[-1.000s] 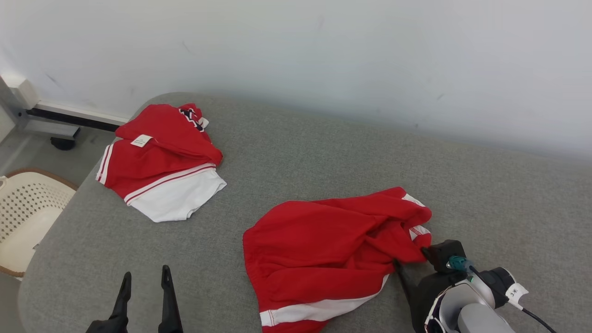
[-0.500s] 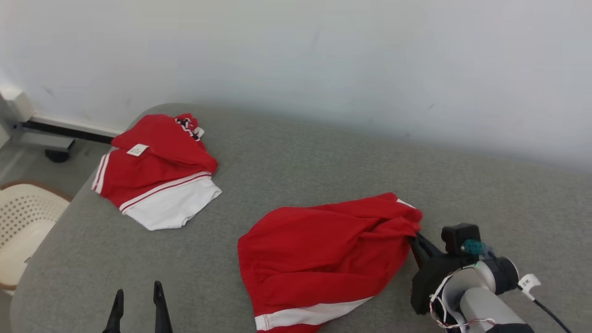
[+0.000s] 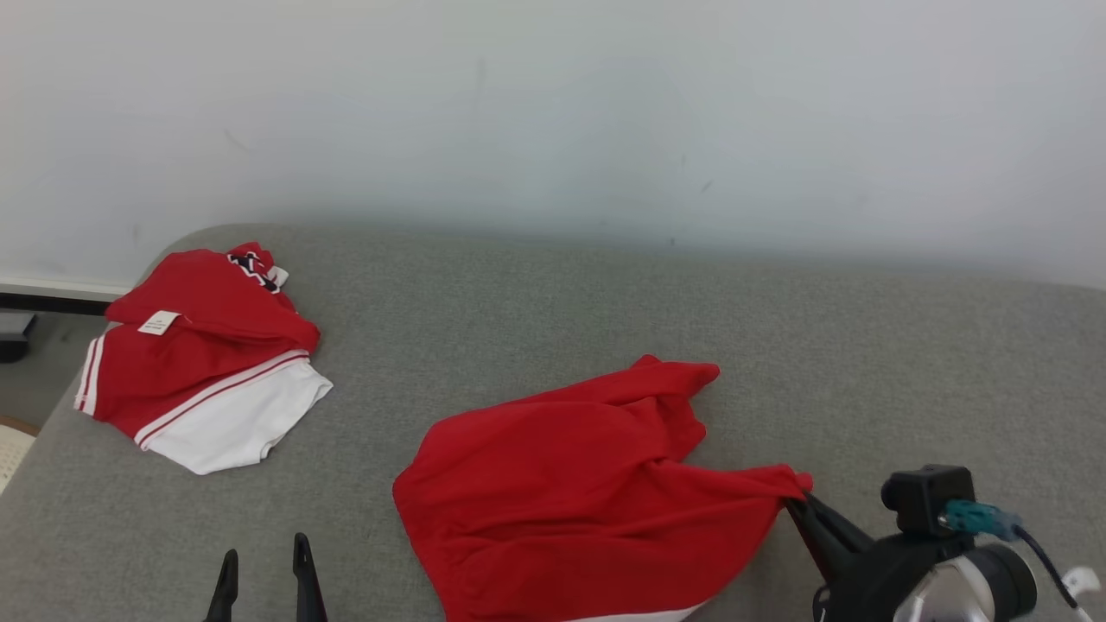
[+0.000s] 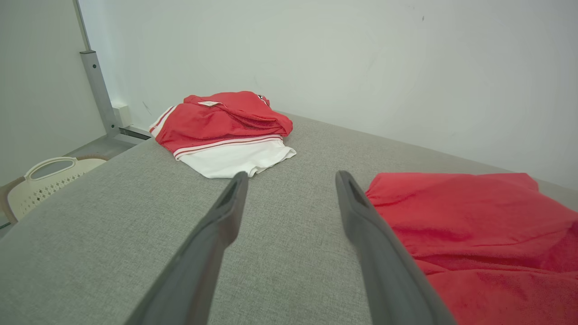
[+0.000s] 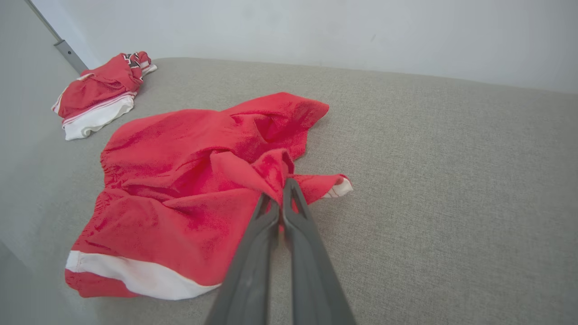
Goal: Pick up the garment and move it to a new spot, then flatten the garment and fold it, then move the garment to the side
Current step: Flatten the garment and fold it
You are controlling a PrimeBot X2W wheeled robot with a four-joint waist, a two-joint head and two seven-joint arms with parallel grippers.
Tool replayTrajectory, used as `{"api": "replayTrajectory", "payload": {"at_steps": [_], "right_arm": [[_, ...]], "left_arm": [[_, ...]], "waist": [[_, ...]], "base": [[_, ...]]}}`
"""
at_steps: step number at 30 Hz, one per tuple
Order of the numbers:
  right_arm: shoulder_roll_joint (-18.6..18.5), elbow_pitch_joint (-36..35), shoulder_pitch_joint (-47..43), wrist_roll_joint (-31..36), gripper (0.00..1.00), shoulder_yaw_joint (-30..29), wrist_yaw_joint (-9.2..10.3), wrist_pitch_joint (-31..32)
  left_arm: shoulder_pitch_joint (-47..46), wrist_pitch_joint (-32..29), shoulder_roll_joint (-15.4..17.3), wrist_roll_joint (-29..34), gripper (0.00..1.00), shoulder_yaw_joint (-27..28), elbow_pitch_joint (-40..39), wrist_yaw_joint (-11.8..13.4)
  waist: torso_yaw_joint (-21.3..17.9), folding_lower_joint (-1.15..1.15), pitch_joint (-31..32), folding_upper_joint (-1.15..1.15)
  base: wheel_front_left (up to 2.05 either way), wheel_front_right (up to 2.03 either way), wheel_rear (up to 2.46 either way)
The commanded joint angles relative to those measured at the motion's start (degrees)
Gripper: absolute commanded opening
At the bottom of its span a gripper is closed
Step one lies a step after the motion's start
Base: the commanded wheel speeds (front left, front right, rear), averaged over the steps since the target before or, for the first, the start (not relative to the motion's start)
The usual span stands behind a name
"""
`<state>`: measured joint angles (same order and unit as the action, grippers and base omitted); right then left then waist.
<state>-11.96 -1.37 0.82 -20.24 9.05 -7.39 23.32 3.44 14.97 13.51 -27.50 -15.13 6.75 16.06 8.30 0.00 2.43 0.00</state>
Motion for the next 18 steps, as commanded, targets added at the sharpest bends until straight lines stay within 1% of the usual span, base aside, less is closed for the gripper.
{"api": "replayTrajectory", "payload": {"at_steps": [1, 2, 4, 6, 8, 10, 11, 16, 18], "right_arm": [[0.91, -2.17, -1.16, -0.85, 0.00, -0.58, -0.20, 1.31], [1.75, -5.11, -2.89, -1.52, 0.00, -1.30, -0.20, 3.32], [1.42, -8.52, -4.89, -0.47, 0.00, -2.77, -0.19, 5.86], [2.61, -8.77, -5.54, -0.71, 0.00, -3.77, -0.20, 6.86], [2.96, -6.88, -3.95, -0.65, 0.00, -4.63, -0.19, 5.78], [2.07, -3.16, -2.14, 0.57, 0.00, -4.65, -0.19, 4.24], [2.19, -1.04, -0.88, 0.89, 0.00, -4.96, -0.19, 2.79], [2.56, 12.45, 6.67, 1.65, 0.00, -5.34, -0.19, -4.32], [1.73, 17.80, 9.50, 3.73, 0.00, -4.89, -0.19, -7.70]], "left_arm": [[0.00, 0.18, -0.14, -0.07, 1.00, 0.09, 0.22, -0.21], [-0.13, 0.20, -0.26, -0.03, 1.00, 0.18, 0.24, -0.23], [-0.67, 0.22, -0.53, 0.10, 1.00, 0.14, 0.61, -0.35], [-1.40, 0.20, -0.83, 0.30, 1.00, 0.06, 0.90, -0.76], [-1.65, 0.21, -1.06, 0.48, 1.00, -0.08, 1.29, -0.93], [-2.22, 0.22, -1.31, 0.74, 1.00, -0.28, 1.73, -1.36], [-2.58, 0.23, -1.37, 0.84, 1.00, -0.44, 2.01, -1.42], [-2.96, 0.24, -1.78, 1.07, 1.00, -1.00, 3.13, -2.16], [-3.32, 0.24, -1.94, 1.20, 1.00, -1.48, 3.64, -2.46]], "waist": [[-0.67, 0.00, -0.67, 0.00], [-0.83, 0.00, -0.97, 0.00], [-0.78, 0.00, -1.40, 0.00], [-0.57, 0.00, -1.77, 0.00], [-0.23, 0.00, -1.99, 0.00], [0.36, 0.00, -2.03, 0.00], [0.72, 0.00, -1.99, 0.00], [2.62, 0.00, -1.63, 0.00], [3.62, 0.00, -1.50, 0.00]], "base": [[0.00, 0.00, 0.00], [0.00, 0.00, 0.00], [0.00, 0.00, 0.00], [0.00, 0.00, 0.00], [0.00, 0.00, 0.00], [0.00, 0.00, 0.00], [0.00, 0.00, 0.00], [0.00, 0.00, 0.00], [0.00, 0.00, 0.00]]}}
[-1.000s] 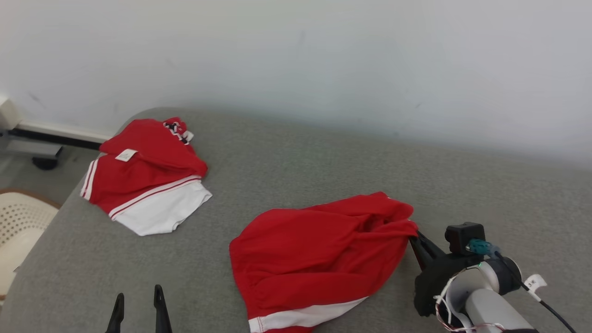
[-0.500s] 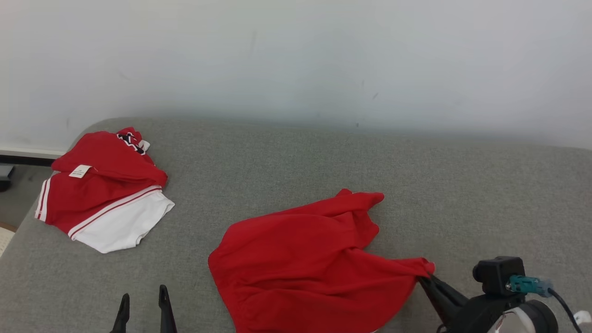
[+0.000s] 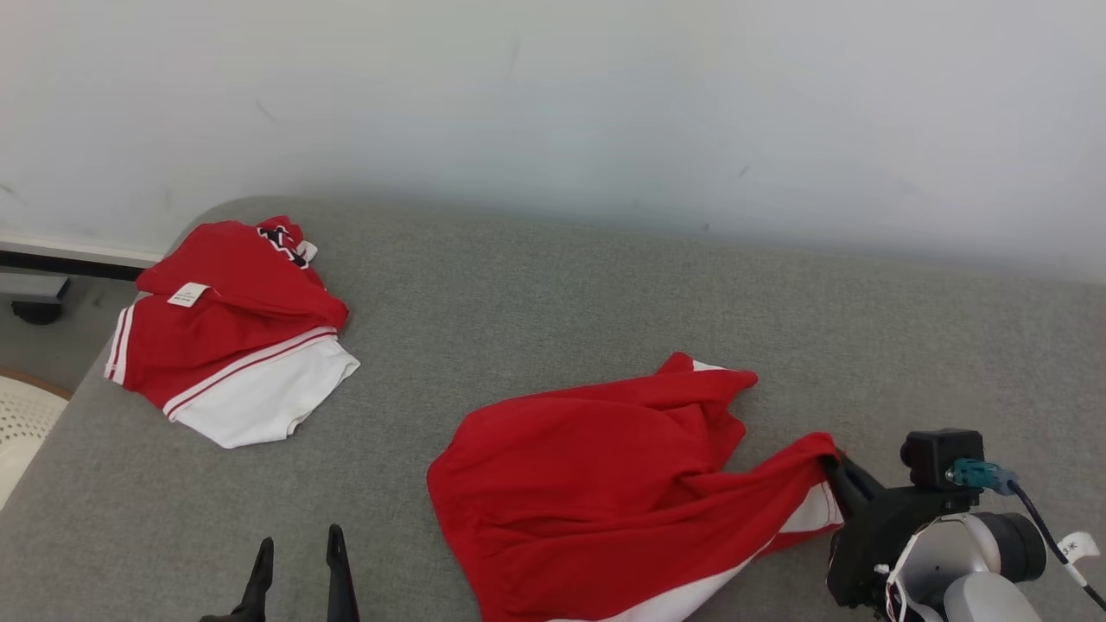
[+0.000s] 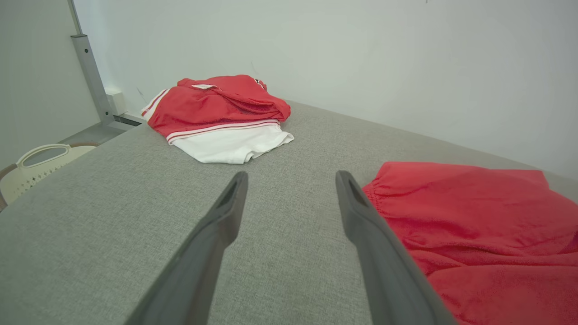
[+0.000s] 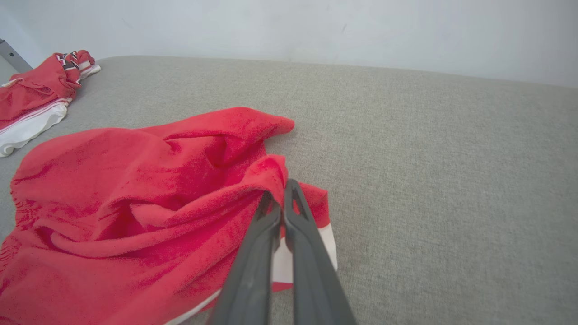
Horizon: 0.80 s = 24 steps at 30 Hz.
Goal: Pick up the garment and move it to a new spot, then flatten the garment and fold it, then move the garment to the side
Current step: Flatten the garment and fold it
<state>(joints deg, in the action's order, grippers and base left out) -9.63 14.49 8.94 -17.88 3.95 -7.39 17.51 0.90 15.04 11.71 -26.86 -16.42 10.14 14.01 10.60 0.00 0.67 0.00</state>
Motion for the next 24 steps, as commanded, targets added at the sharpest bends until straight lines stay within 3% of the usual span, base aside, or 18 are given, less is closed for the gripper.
{"api": "replayTrajectory", "payload": {"at_steps": [1, 2, 3, 7, 13, 24], "right_arm": [[-0.06, 4.35, 2.78, 1.45, 0.05, 0.08, -0.19, -3.97], [0.22, 6.73, 3.84, 1.81, 0.43, 0.12, -0.20, -5.74], [0.03, 8.99, 4.76, 2.78, 1.00, 0.46, -0.19, -7.09], [0.60, 14.93, 7.84, 3.34, 1.00, 1.05, -0.19, -13.08], [0.26, 17.02, 9.03, 2.54, 1.00, 1.87, -0.19, -20.23], [-0.57, 10.26, 1.83, 1.95, 1.00, -0.16, -0.19, -30.02]], "left_arm": [[-0.84, 0.18, -0.26, 0.61, 1.00, -0.21, 0.42, -0.36], [-0.82, 0.18, -0.35, 0.73, 1.00, -0.41, 0.39, -0.34], [-0.76, 0.18, -0.44, 0.82, 1.00, -0.52, 0.39, -0.30], [-0.53, 0.19, -0.47, 0.64, 1.00, -0.51, 0.96, -0.83], [-0.05, 0.18, -0.23, 0.57, 1.00, 0.27, 0.99, -0.80], [1.13, 0.20, 0.01, 1.41, 1.00, 1.20, -0.60, -0.19]], "waist": [[1.65, 0.00, 0.38, 0.00], [2.00, 0.00, 0.40, 0.00], [2.25, 0.00, 0.44, 0.00], [2.08, 0.00, 0.58, 0.00], [0.01, 0.00, 0.85, 0.00], [-4.32, 0.00, 0.45, 0.00]], "base": [[0.00, 0.00, 0.00], [0.00, 0.00, 0.00], [0.00, 0.00, 0.00], [0.00, 0.00, 0.00], [0.00, 0.00, 0.00], [0.00, 0.00, 0.00]]}}
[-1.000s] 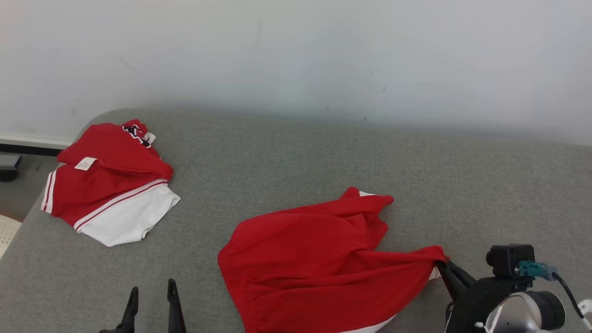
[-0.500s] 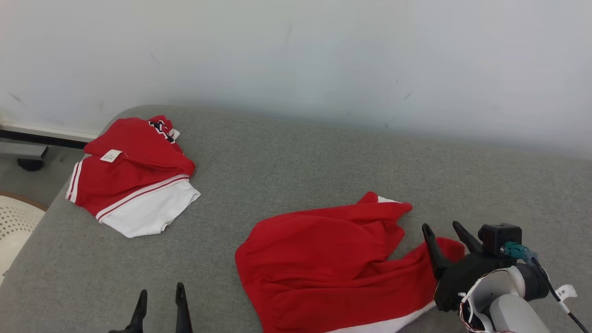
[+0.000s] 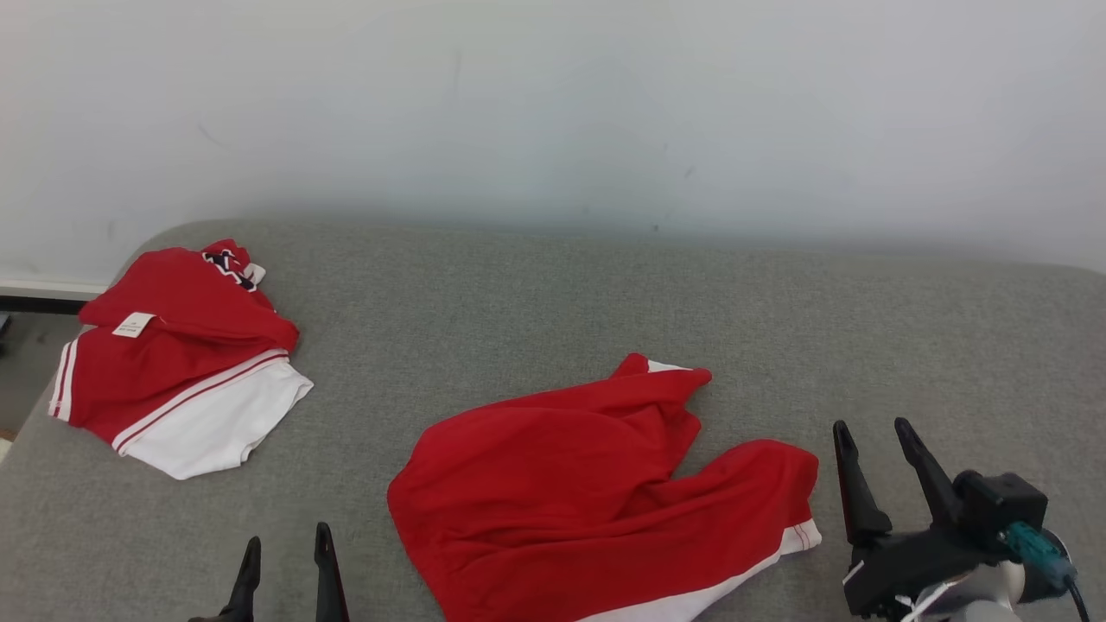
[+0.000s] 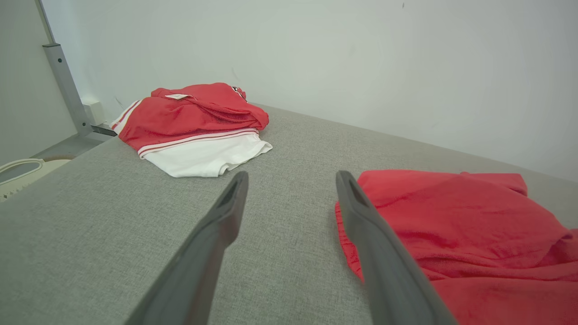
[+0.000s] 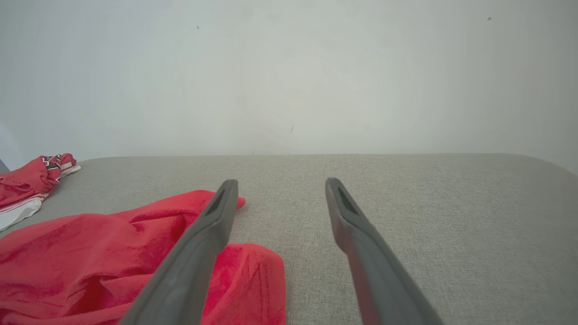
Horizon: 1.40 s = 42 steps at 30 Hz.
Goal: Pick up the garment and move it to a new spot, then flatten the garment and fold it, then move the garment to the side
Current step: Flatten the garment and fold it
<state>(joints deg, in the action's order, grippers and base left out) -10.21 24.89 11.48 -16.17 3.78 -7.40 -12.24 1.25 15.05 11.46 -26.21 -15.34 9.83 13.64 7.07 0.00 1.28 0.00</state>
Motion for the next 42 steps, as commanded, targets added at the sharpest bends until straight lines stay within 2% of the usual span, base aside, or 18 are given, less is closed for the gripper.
{"api": "replayTrajectory", "payload": {"at_steps": [1, 8, 14, 20, 23, 32, 33, 34, 35, 36, 42], "right_arm": [[-0.01, -1.22, -1.84, 0.39, 1.00, -0.27, -0.18, -0.48], [1.57, -7.44, -9.14, 1.88, 1.00, -1.91, -0.18, 1.98], [1.57, -7.72, -11.05, 2.17, 1.00, -0.99, -0.18, 6.42], [0.44, -1.75, -7.51, 2.98, 1.00, 2.16, -0.18, 8.49], [-0.13, 2.45, -4.90, 2.63, 1.00, 4.26, -0.18, 8.76], [0.20, 15.92, 3.49, 1.73, 1.00, 8.82, -0.18, 6.00], [0.23, 17.34, 4.18, 1.73, 1.00, 9.18, -0.18, 5.64], [0.35, 18.63, 5.00, 1.68, 0.53, 9.41, -0.18, 5.20], [0.37, 19.79, 5.67, 1.75, 0.12, 9.75, -0.18, 4.58], [0.44, 20.89, 6.30, 1.78, 0.00, 10.00, -0.18, 3.96], [1.17, 26.38, 8.83, 0.11, 0.00, 11.72, -0.13, 1.24]], "left_arm": [[0.87, 0.19, 0.25, 0.79, 1.00, 0.09, -0.36, 0.21], [0.88, -0.15, 0.13, 0.65, 1.00, -0.63, -0.40, -0.20], [1.58, -3.04, -0.44, 0.51, 1.00, -4.34, 1.54, -2.62], [0.57, -7.51, -1.95, 0.12, 1.00, -9.27, 7.56, -5.72], [0.51, -7.90, -3.55, -0.39, 1.00, -10.96, 10.04, -6.82], [-1.41, -7.15, -5.44, -0.78, 1.00, -12.85, 14.70, -7.94], [-1.44, -7.39, -5.52, -0.67, 0.91, -13.25, 14.86, -8.05], [-1.47, -7.43, -5.69, -0.73, 0.18, -13.46, 14.87, -8.21], [-1.45, -7.39, -5.72, -0.65, 0.00, -13.80, 14.93, -8.51], [-1.43, -7.29, -5.77, -0.54, 0.00, -14.01, 14.99, -8.50], [-2.50, -5.59, -6.25, -1.72, 0.00, -13.51, 14.46, -8.93]], "waist": [[-1.01, 0.00, -0.23, 0.00], [-1.92, 0.00, -1.06, 0.00], [-2.18, 0.00, -1.65, 0.00], [-2.53, 0.00, -2.39, 0.00], [-2.79, 0.00, -3.04, 0.00], [-1.80, 0.00, -4.33, 0.00], [-1.55, 0.00, -4.44, 0.00], [-1.35, 0.00, -4.55, 0.00], [-1.18, 0.00, -4.60, 0.00], [-1.02, 0.00, -4.70, 0.00], [-0.41, 0.00, -4.88, 0.00]], "base": [[0.00, 0.00, 0.00], [0.00, 0.00, 0.00], [0.00, 0.00, 0.00], [0.00, 0.00, 0.00], [0.00, 0.00, 0.00], [0.00, 0.00, 0.00], [0.00, 0.00, 0.00], [0.00, 0.00, 0.00], [0.00, 0.00, 0.00], [0.00, 0.00, 0.00], [0.00, 0.00, 0.00]]}}
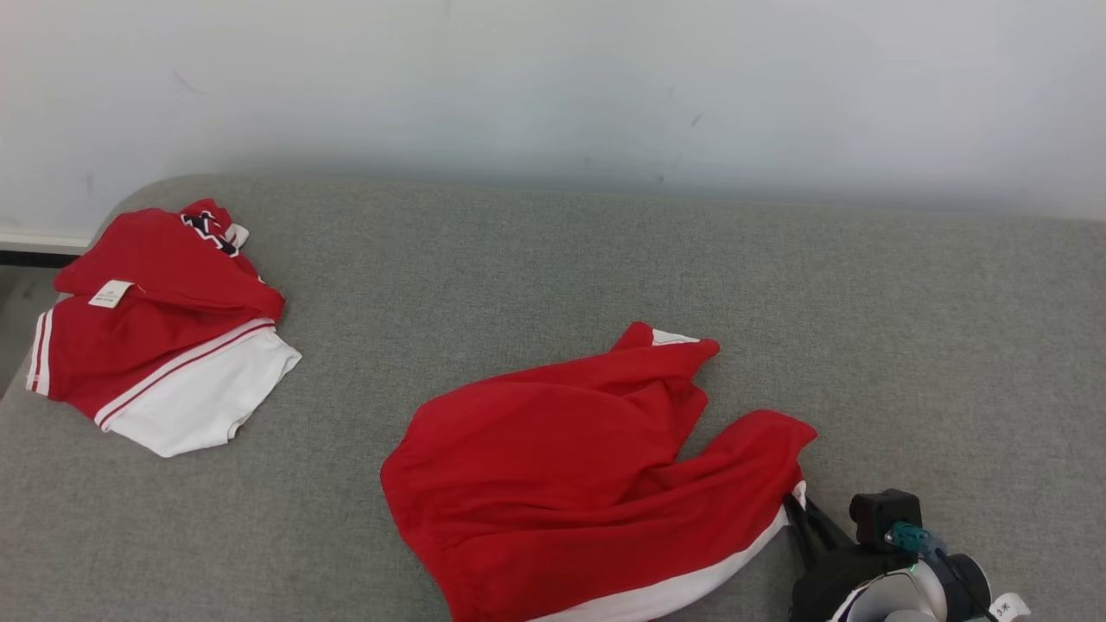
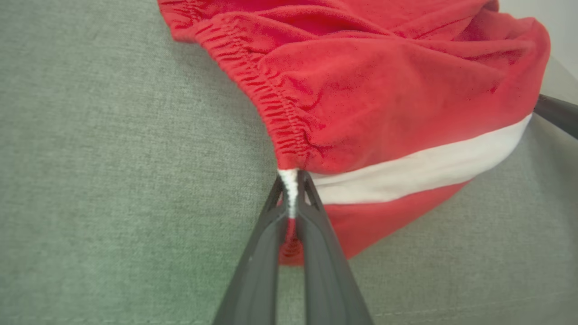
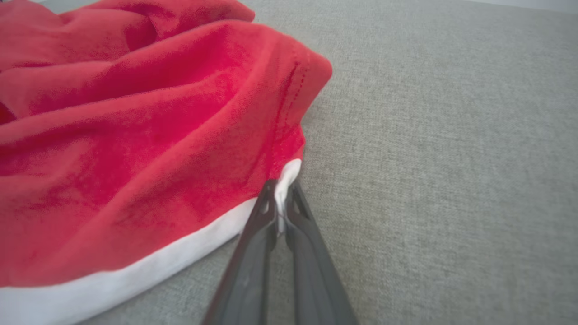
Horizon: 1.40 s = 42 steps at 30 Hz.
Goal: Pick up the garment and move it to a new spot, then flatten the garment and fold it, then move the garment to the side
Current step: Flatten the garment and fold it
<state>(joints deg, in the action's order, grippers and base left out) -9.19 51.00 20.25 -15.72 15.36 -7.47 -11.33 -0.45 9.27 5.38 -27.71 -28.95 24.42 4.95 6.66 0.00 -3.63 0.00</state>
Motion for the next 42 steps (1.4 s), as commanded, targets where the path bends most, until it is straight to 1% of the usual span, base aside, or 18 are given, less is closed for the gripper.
{"api": "replayTrajectory", "payload": {"at_steps": [1, 5, 9, 12, 14, 15, 17, 21, 24, 26, 31, 32, 33, 34, 36, 37, 40, 42], "right_arm": [[0.20, 0.43, 0.38, -0.83, 0.00, 0.27, -0.07, -0.38], [0.14, -2.50, 0.12, -3.46, 0.00, -0.10, -0.07, -2.49], [-1.21, -8.80, 1.36, -6.72, 0.00, 0.86, -0.07, -1.51], [-2.10, -14.20, 5.51, -9.43, 0.00, 1.80, -0.07, 1.99], [-3.52, -17.06, 10.09, -9.73, 0.00, 2.63, -0.07, 4.53], [-3.54, -18.06, 12.82, -10.85, 0.00, 2.77, -0.07, 5.91], [-3.65, -19.01, 19.28, -12.17, 0.00, 2.93, -0.07, 8.42], [-3.33, -15.37, 34.85, -15.49, 0.00, 1.69, -0.07, 12.57], [-2.67, -9.34, 47.48, -18.26, 0.00, -1.02, -0.07, 14.49], [-2.68, -4.19, 55.61, -19.08, 0.00, -3.71, -0.07, 14.91], [-2.74, 6.27, 72.69, -16.99, 0.00, -8.03, -0.07, 10.49], [-2.74, 6.27, 72.69, -16.99, 0.00, -8.03, -0.07, 10.49], [-2.66, 7.41, 75.31, -16.69, 0.00, -8.43, -0.07, 9.24], [-2.39, 8.37, 77.30, -16.39, 0.00, -8.55, -0.07, 7.92], [-1.68, 9.03, 80.08, -16.03, 0.00, -7.68, -0.07, 5.74], [-1.43, 8.87, 80.73, -16.23, 0.00, -7.15, -0.07, 4.50], [-2.00, 7.90, 79.90, -17.46, 0.00, -4.60, -0.07, 2.33], [-2.42, 6.85, 77.32, -19.14, 0.00, -2.59, -0.07, 1.11]], "left_arm": [[-0.89, 0.59, -0.15, -0.37, 0.00, 0.27, -0.56, -0.41], [-1.91, 1.76, 0.57, -1.69, 0.00, 1.72, -4.21, -1.01], [-8.38, -0.42, 3.23, -0.67, 0.00, 2.94, -8.98, -1.99], [-17.61, -4.43, 6.32, 1.70, 0.00, 2.81, -11.50, -3.60], [-24.72, -7.74, 7.61, 1.38, 0.00, 3.41, -12.14, -5.60], [-29.04, -9.14, 8.51, 1.71, 0.00, 3.89, -12.11, -6.60], [-37.37, -12.76, 9.07, 0.26, 0.00, 4.93, -10.76, -8.53], [-56.54, -18.51, 9.39, -3.40, 0.00, 8.43, -5.64, -10.44], [-71.09, -21.63, 8.46, -4.53, 0.00, 9.62, 1.34, -11.01], [-80.47, -22.25, 7.09, -4.37, 0.00, 9.75, 6.50, -11.24], [-98.79, -17.54, 3.89, -0.59, 0.00, 7.65, 18.35, -11.58], [-98.79, -17.54, 3.89, -0.59, 0.00, 7.65, 18.35, -11.58], [-101.55, -16.31, 3.30, 0.07, 0.00, 6.83, 20.36, -11.74], [-103.77, -14.53, 2.61, 0.22, 0.00, 6.54, 22.22, -11.92], [-107.44, -9.98, 1.07, -1.66, 0.00, 8.16, 25.11, -11.94], [-108.26, -8.02, 0.35, -2.49, 0.00, 8.47, 26.68, -12.02], [-107.45, -5.05, -1.09, -3.02, 0.00, 5.38, 29.76, -12.43], [-105.04, -3.06, -1.54, -6.08, 0.00, 3.80, 29.70, -12.36]], "waist": [[0.00, 0.00, 0.14, 0.00], [0.10, 0.00, 0.57, 0.00], [-0.64, 0.00, -0.70, 0.00], [-1.97, 0.00, -2.97, 0.00], [-3.10, 0.00, -5.28, 0.00], [-3.72, 0.00, -6.51, 0.00], [-4.96, 0.00, -9.25, 0.00], [-7.47, 0.00, -15.41, 0.00], [-9.07, 0.00, -19.97, 0.00], [-10.13, 0.00, -22.51, 0.00], [-12.68, 0.00, -26.34, 0.00], [-12.68, 0.00, -26.34, 0.00], [-12.91, 0.00, -27.19, 0.00], [-13.15, 0.00, -27.98, 0.00], [-13.48, 0.00, -29.45, 0.00], [-13.43, 0.00, -29.98, 0.00], [-12.82, 0.00, -31.14, 0.00], [-12.42, 0.00, -31.00, 0.00]], "base": [[0.00, 0.00, 0.00], [0.00, 0.00, 0.00], [0.00, 0.00, 0.00], [0.00, 0.00, 0.00], [0.00, 0.00, 0.00], [0.00, 0.00, 0.00], [0.00, 0.00, 0.00], [0.00, 0.00, 0.00], [0.00, 0.00, 0.00], [0.00, 0.00, 0.00], [0.00, 0.00, 0.00], [0.00, 0.00, 0.00], [0.00, 0.00, 0.00], [0.00, 0.00, 0.00], [0.00, 0.00, 0.00], [0.00, 0.00, 0.00], [0.00, 0.00, 0.00], [0.00, 0.00, 0.00]]}}
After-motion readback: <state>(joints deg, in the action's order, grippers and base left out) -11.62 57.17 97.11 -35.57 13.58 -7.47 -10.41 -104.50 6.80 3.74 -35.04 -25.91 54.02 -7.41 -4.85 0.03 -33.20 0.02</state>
